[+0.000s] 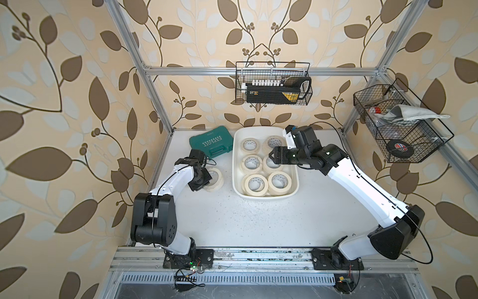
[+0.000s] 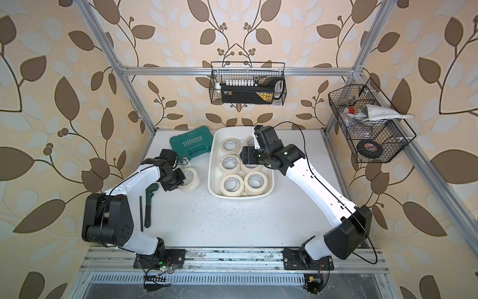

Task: Take out the art tape in the storage box
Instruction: Place the art tape at the center of the board.

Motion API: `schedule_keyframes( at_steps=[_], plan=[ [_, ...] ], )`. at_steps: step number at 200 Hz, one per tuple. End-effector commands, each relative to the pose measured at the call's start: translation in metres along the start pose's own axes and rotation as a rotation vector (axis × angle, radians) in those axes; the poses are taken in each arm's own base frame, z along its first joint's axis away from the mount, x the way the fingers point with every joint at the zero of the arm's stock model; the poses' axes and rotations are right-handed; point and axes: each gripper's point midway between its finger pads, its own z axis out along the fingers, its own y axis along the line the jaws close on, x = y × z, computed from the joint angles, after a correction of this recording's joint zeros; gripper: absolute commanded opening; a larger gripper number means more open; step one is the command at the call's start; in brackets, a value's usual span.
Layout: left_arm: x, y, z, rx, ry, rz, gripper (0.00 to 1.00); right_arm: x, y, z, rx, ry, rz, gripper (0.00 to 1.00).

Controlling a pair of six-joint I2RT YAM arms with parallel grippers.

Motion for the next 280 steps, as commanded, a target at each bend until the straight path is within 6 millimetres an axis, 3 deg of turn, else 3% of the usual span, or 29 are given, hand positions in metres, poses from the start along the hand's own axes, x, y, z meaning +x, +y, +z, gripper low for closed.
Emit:
schedule_keyframes(
  at_steps=[1, 42, 81, 117, 158, 220, 257, 280],
  plan=[
    [-0.010, -0.007, 0.004, 0.023, -0.029, -0.018, 0.00, 0.004, -0.002, -0.007, -0.011, 0.005, 0.015, 0.77],
    [-0.022, -0.017, 0.014, 0.032, -0.038, -0.008, 0.00, 0.005, -0.007, -0.005, -0.004, 0.010, 0.024, 0.77],
    [-0.032, -0.032, 0.025, -0.001, -0.045, 0.052, 0.08, 0.007, -0.010, -0.001, -0.004, 0.022, 0.033, 0.77],
    [-0.033, -0.053, 0.042, -0.055, -0.017, 0.120, 0.09, 0.008, -0.014, 0.001, -0.001, 0.030, 0.040, 0.77],
    [-0.035, -0.062, 0.052, -0.088, -0.017, 0.146, 0.11, 0.008, -0.020, -0.001, 0.003, 0.030, 0.050, 0.78],
    [-0.035, -0.061, 0.060, -0.104, -0.006, 0.163, 0.23, 0.005, -0.017, 0.002, -0.023, 0.035, 0.062, 0.78],
    [-0.035, -0.059, 0.055, -0.104, -0.016, 0.167, 0.43, 0.004, -0.016, 0.003, -0.027, 0.037, 0.066, 0.78],
    [-0.036, -0.058, 0.047, -0.104, -0.026, 0.170, 0.47, 0.003, -0.016, 0.003, -0.026, 0.035, 0.067, 0.78]
  ],
)
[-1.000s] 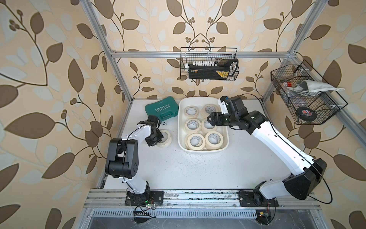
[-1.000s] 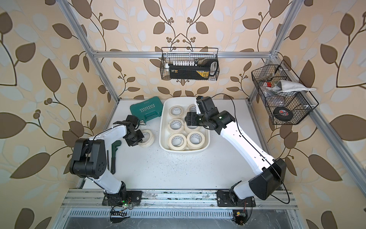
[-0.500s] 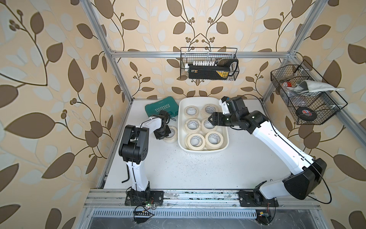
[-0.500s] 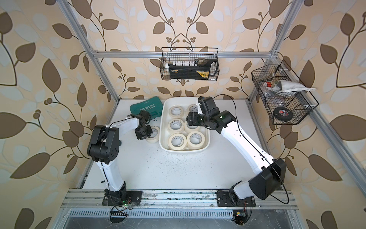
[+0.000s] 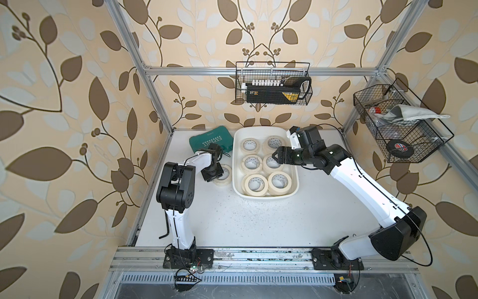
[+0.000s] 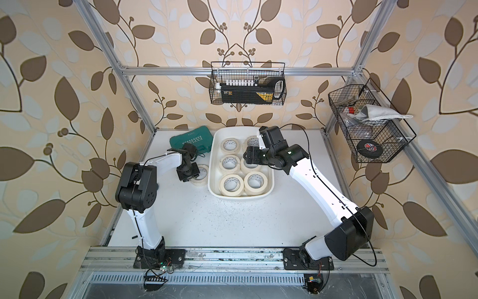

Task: Take out the art tape in the storage box
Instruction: Place the art tape at the center of the board, then pick up the art tape from the storage box.

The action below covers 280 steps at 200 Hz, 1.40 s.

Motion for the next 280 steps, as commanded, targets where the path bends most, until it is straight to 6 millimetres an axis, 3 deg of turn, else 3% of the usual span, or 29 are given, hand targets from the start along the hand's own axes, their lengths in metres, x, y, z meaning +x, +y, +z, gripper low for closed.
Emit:
schedule_keyframes(
  at_steps=[1, 44, 94, 135, 140, 173, 211, 280],
  plan=[
    [-0.007, 0.004, -0.016, -0.013, -0.035, 0.011, 0.48, -0.001, 0.002, 0.000, -0.012, 0.001, 0.008, 0.78],
    [-0.010, 0.005, -0.045, 0.012, -0.073, 0.017, 0.58, -0.006, 0.000, -0.003, -0.010, -0.010, 0.009, 0.78],
    [-0.008, 0.002, -0.108, 0.124, -0.147, 0.068, 0.76, -0.018, -0.013, -0.003, 0.022, -0.019, 0.006, 0.78],
    [0.008, -0.006, -0.160, 0.297, -0.202, 0.104, 0.89, -0.032, -0.035, 0.014, 0.109, 0.001, 0.002, 0.78],
    [0.009, -0.005, -0.173, 0.328, -0.231, 0.105, 0.91, -0.033, -0.038, 0.017, 0.118, 0.005, 0.004, 0.78],
    [0.023, -0.003, -0.205, 0.430, -0.293, 0.137, 0.99, -0.041, -0.054, 0.044, 0.180, 0.052, 0.005, 0.77],
    [0.034, 0.003, -0.223, 0.475, -0.325, 0.153, 0.99, -0.049, -0.066, 0.080, 0.228, 0.098, 0.008, 0.76],
    [0.043, 0.002, -0.214, 0.486, -0.288, 0.155, 0.99, -0.062, -0.087, 0.133, 0.326, 0.115, 0.035, 0.71]
  ],
)
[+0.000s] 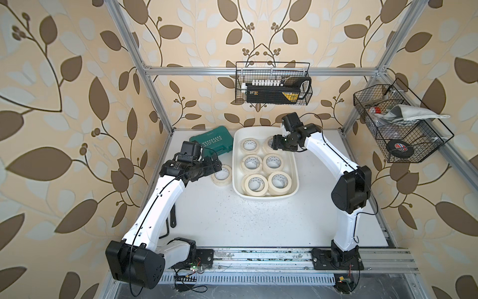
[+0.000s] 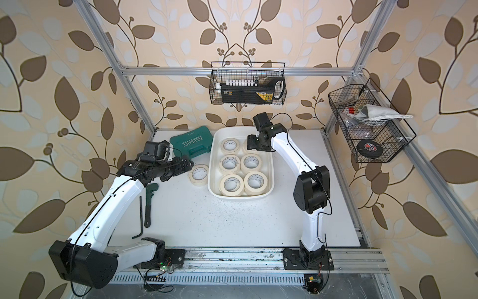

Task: Take out the art tape in the storage box
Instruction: Pick up the art tape from the storage box.

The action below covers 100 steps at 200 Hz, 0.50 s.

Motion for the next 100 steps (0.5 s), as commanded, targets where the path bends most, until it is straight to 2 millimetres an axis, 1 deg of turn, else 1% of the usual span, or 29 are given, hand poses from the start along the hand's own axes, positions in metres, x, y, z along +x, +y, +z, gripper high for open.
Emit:
schedule_keyframes(
  at_steps=[1, 28, 43, 64, 100],
  plan=[
    [0.003, -0.004, -0.002, 0.029, 0.009, 0.017, 0.99, -0.008, -0.008, 0.011, 0.059, -0.007, 0.012, 0.71],
    [0.005, -0.005, -0.001, 0.040, 0.014, 0.014, 0.99, -0.014, -0.016, 0.035, 0.081, 0.004, 0.039, 0.70],
    [0.006, -0.006, 0.001, 0.047, 0.019, 0.012, 0.99, -0.018, -0.019, 0.047, 0.079, 0.010, 0.071, 0.66],
    [0.007, -0.007, 0.004, 0.054, 0.030, 0.006, 0.99, -0.027, -0.024, 0.059, 0.087, -0.003, 0.097, 0.60],
    [0.008, -0.005, 0.005, 0.046, 0.031, 0.004, 0.99, -0.031, -0.036, 0.078, 0.107, 0.010, 0.177, 0.59]
  ],
)
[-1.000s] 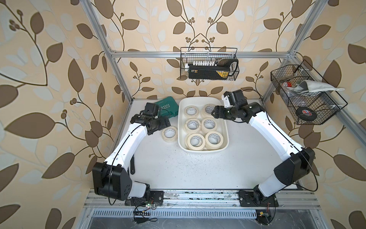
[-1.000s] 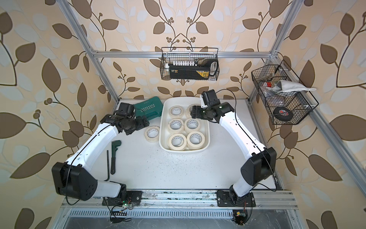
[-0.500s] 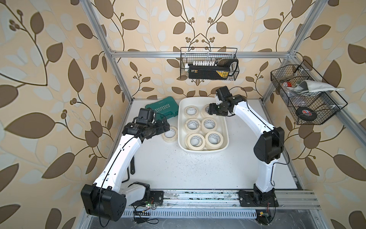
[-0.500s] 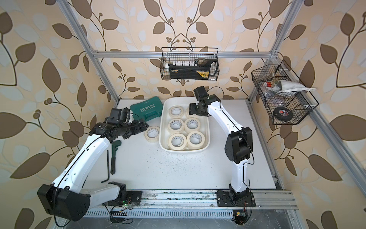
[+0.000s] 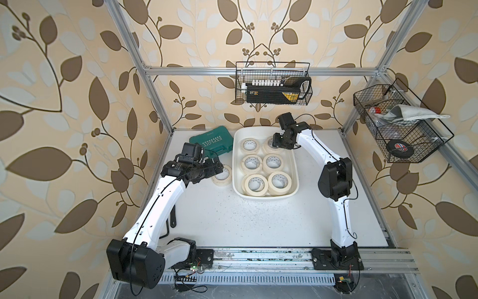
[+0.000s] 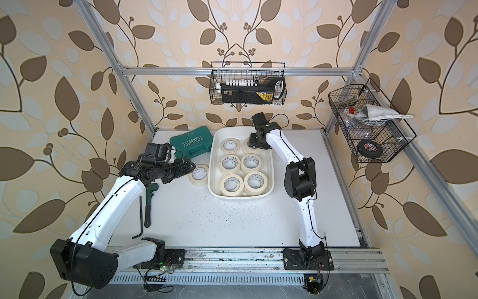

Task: Take out the art tape in the storage box
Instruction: Pick up the art tape from the storage box.

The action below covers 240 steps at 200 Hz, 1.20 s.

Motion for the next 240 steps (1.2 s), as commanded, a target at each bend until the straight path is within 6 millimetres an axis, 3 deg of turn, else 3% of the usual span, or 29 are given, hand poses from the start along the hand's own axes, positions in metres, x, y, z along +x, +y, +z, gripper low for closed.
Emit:
schedule_keyframes(
  at_steps=[1, 120, 240],
  plan=[
    [-0.002, -0.003, -0.001, 0.020, -0.009, 0.010, 0.99, -0.004, -0.008, 0.009, 0.023, 0.007, 0.070, 0.59],
    [-0.003, 0.002, 0.000, -0.010, -0.017, 0.006, 0.99, 0.001, -0.026, 0.040, 0.081, 0.024, 0.207, 0.66],
    [-0.003, -0.002, 0.000, 0.008, -0.006, 0.004, 0.99, 0.001, -0.028, 0.064, 0.073, 0.003, 0.260, 0.56]
  ],
)
